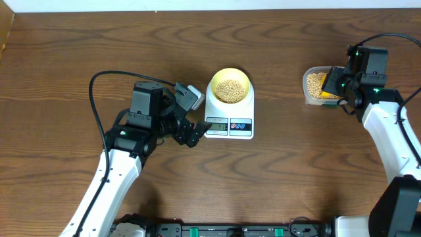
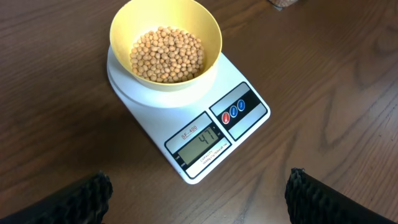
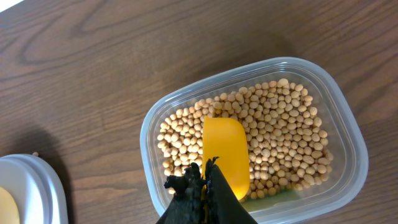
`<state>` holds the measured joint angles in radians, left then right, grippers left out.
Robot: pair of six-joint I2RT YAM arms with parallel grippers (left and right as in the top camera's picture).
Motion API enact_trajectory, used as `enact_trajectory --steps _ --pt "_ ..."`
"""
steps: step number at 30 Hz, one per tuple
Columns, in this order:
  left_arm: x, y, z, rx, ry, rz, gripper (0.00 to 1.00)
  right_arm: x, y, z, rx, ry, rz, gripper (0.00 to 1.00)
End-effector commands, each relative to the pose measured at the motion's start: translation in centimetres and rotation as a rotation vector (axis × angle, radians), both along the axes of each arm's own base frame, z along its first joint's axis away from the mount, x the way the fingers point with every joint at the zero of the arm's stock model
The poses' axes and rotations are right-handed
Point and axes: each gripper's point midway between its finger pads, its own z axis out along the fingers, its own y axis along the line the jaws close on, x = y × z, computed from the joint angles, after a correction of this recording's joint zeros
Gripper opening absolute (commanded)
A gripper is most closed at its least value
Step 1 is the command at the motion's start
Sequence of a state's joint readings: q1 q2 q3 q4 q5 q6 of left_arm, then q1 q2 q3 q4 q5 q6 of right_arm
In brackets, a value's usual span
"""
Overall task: Scoop item into bowl and weigh 50g on scale
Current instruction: 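Drag the scoop through the soybeans with the right gripper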
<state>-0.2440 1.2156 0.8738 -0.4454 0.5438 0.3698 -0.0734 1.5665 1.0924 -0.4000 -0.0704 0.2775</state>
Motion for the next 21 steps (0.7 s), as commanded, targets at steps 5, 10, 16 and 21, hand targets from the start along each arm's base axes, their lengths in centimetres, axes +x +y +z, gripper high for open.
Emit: enact_trajectory --steps 5,10,16,21 --pt "0.0 0.2 0.1 0.004 -0.008 0.005 0.91 0.1 0.5 -0.3 0.061 0.01 -0.033 0.01" --pt "0.0 0.2 0.1 0.004 -0.007 0.005 0.91 0.1 0.4 -0.2 0.111 0.009 -0.046 0.01" --pt "0.0 0.2 0.1 0.004 -0.007 0.005 0.91 0.1 -0.2 -0.1 0.176 0.004 -0.044 0.01" --pt "0.0 0.2 0.1 0.004 -0.007 0.005 0.91 0.0 -0.9 0.0 0.193 0.003 -0.068 0.01"
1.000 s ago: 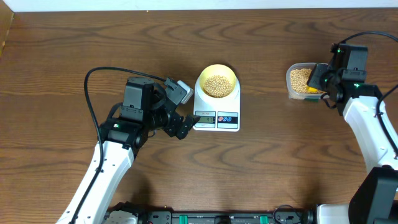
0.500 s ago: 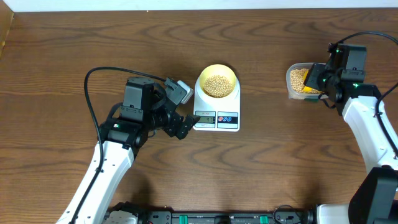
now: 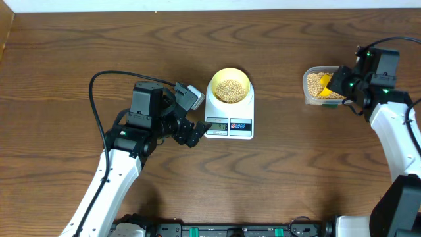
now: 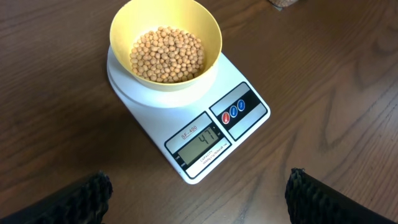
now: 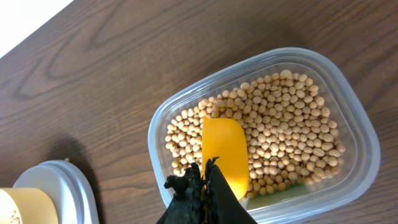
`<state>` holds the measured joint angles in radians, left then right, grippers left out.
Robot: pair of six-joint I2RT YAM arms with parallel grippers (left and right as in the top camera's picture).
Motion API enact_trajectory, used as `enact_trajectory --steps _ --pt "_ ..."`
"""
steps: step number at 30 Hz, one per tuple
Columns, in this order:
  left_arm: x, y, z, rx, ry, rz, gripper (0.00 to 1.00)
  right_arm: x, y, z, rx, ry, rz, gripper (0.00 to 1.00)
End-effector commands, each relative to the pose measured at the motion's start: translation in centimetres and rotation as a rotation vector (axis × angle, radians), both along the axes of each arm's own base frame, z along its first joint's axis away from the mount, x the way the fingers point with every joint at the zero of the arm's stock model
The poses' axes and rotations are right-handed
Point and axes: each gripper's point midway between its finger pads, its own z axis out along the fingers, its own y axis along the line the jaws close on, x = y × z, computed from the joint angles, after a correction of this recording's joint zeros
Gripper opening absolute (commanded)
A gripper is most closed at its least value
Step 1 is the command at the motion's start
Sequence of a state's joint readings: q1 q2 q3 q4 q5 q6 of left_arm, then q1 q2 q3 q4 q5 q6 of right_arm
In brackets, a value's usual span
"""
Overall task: Scoop item into bowl and weigh 50g on scale
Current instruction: 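Drag the scoop through the soybeans with the right gripper, then lift the filled scoop and carry it left over the yellow bowl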
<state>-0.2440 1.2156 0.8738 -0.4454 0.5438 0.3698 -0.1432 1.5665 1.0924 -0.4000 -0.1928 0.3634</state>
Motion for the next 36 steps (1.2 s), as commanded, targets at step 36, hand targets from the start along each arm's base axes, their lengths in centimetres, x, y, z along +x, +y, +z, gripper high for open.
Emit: enact_trajectory --steps 36 --pt "0.0 0.2 0.1 0.004 -0.007 0.005 0.91 2.0 0.7 5.7 0.318 -0.272 0.216 0.01"
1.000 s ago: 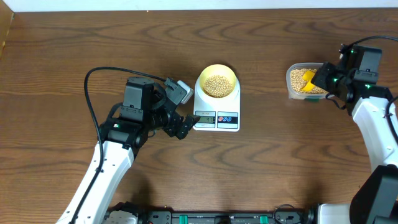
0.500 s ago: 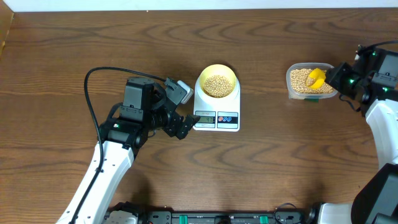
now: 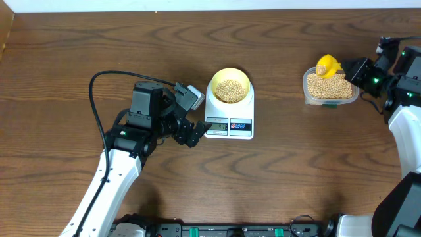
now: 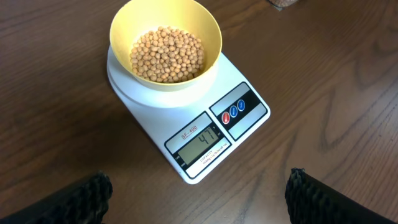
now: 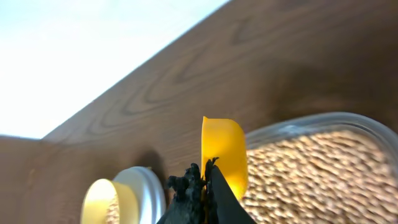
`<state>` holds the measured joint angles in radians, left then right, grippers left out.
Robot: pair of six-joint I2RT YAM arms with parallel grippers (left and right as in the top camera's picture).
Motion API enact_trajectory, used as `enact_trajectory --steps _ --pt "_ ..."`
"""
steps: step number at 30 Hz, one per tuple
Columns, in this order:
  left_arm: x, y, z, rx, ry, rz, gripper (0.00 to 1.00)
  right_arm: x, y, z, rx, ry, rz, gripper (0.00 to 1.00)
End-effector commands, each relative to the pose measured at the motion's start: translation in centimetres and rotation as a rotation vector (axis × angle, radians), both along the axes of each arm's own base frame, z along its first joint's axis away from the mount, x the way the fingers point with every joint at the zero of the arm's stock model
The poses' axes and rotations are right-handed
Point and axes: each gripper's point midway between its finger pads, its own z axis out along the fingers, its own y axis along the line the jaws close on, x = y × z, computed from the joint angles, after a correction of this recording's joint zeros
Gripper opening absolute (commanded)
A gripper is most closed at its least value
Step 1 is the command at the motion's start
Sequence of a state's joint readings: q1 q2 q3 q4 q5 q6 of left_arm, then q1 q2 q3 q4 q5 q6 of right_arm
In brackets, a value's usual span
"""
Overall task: Scoop item into bowl and weigh 50g on scale
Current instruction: 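Lift the filled scoop and carry it left over the yellow bowl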
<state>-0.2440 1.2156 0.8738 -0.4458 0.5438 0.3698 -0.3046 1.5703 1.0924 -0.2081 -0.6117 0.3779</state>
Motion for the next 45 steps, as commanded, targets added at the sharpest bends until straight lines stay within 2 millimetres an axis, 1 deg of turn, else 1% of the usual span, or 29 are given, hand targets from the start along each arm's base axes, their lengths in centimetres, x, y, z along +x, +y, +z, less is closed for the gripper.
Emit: enact_trajectory --steps 1,6,7,9,10,16,19,24,27,33,34,39,45 --pt "0.0 0.2 0.1 0.004 -0.007 0.005 0.91 -0.1 1.9 0.9 0.059 -0.041 0.102 0.01" --pt "0.0 0.2 0.1 0.004 -0.008 0.005 0.91 -0.1 4.2 0.9 0.062 -0.04 0.157 0.01" --pt "0.0 0.2 0.1 0.004 -0.008 0.005 0.91 0.0 5.3 1.0 0.065 -0.038 0.177 0.01" --pt "0.0 0.2 0.1 0.004 -0.008 0.005 0.91 0.0 6.4 1.1 0.063 -0.045 0.202 0.01" --pt "0.0 0.2 0.1 0.004 -0.007 0.005 0.91 0.1 7.4 1.2 0.071 -0.045 0.214 0.01" --pt "0.0 0.2 0.1 0.004 -0.008 0.005 0.91 0.5 10.5 1.8 0.067 -0.066 0.251 0.01" --pt "0.0 0.2 0.1 0.004 -0.008 0.005 0.91 0.7 12.1 2.1 0.046 -0.091 0.27 0.01" --pt "0.0 0.2 0.1 0.004 -0.008 0.005 0.91 1.2 15.3 3.4 0.013 -0.169 0.316 0.01" --pt "0.0 0.2 0.1 0.004 -0.008 0.005 0.91 1.2 16.6 3.8 0.01 -0.192 0.333 0.01" --pt "0.0 0.2 0.1 0.004 -0.008 0.005 0.91 0.6 19.1 3.9 0.019 -0.188 0.37 0.01" --pt "0.0 0.2 0.1 0.004 -0.008 0.005 0.91 0.3 19.8 3.8 0.019 -0.188 0.383 0.01" --pt "0.0 0.2 0.1 0.004 -0.008 0.005 0.91 0.0 21.1 3.7 -0.001 -0.19 0.394 0.01" --pt "0.0 0.2 0.1 0.004 -0.008 0.005 0.91 -0.4 22.4 3.5 -0.054 -0.224 0.45 0.01"
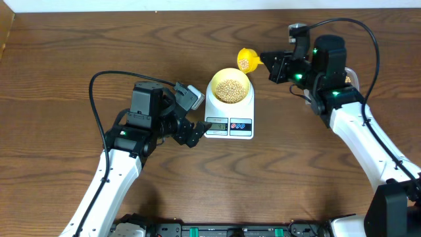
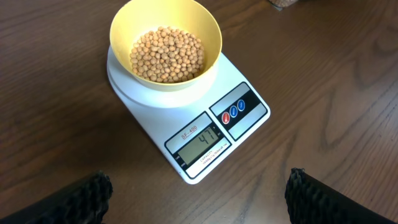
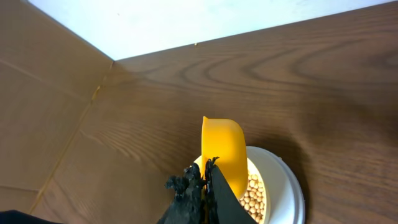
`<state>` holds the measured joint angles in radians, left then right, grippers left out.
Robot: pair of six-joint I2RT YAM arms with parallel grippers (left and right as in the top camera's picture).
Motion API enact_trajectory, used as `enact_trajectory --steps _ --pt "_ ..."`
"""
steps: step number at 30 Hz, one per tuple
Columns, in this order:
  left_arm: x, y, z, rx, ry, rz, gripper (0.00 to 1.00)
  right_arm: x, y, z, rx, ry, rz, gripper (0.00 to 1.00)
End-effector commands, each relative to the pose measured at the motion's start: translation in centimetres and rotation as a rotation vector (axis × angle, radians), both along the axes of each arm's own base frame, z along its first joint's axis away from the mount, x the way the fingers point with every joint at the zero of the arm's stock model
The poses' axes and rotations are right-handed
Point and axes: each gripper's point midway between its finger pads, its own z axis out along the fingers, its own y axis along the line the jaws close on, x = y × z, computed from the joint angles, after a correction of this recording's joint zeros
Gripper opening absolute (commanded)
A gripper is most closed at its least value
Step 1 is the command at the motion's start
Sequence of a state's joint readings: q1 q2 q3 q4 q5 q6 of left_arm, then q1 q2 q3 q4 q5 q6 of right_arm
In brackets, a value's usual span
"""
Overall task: Scoop item into bowl and weigh 50g on scale
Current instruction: 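Lift the filled scoop and carry it left over the yellow bowl, then tilt the scoop slightly over the yellow bowl, trickling in soybeans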
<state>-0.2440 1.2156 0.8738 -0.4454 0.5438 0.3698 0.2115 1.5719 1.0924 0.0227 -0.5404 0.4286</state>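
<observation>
A yellow bowl (image 1: 230, 85) of soybeans stands on the white scale (image 1: 245, 129). The scale's display (image 2: 208, 138) reads 47. My right gripper (image 1: 271, 66) is shut on the handle of a yellow scoop (image 1: 247, 60). The scoop carries beans and hovers over the bowl's far right rim. In the right wrist view the scoop (image 3: 222, 149) points out over the bowl (image 3: 258, 190). My left gripper (image 1: 196, 117) stands open just left of the scale, its fingers (image 2: 68, 199) wide apart with nothing between them.
The clear bean container is mostly hidden under my right arm in the overhead view; a corner of it (image 2: 283, 2) shows in the left wrist view. A black cable (image 1: 95, 99) loops left of the left arm. The table's far edge (image 1: 197, 10) meets a white wall.
My right gripper has moved left with the loaded scoop, from the bean container's far left corner to above the bowl's far right rim. The left arm and the scale reading are unchanged.
The scoop first lay in the beans in the container at the right, held in my right gripper. Then it sat there with the wrist drawn back. Then it was raised, loaded, at the container's corner. Now it hangs at the bowl.
</observation>
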Motion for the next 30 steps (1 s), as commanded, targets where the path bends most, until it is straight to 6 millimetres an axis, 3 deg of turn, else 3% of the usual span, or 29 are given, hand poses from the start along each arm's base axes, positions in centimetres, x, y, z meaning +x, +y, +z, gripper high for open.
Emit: enact_trajectory --steps 1,16,30 --pt "0.0 0.2 0.1 0.004 -0.008 0.005 0.91 0.1 0.6 -0.3 -0.043 -0.033 0.022 0.01" --pt "0.0 0.2 0.1 0.004 -0.007 0.005 0.91 -1.1 3.2 -0.7 -0.293 -0.297 0.236 0.01" --pt "0.0 0.2 0.1 0.004 -0.007 0.005 0.91 -1.1 3.2 -0.7 -0.358 -0.37 0.276 0.01"
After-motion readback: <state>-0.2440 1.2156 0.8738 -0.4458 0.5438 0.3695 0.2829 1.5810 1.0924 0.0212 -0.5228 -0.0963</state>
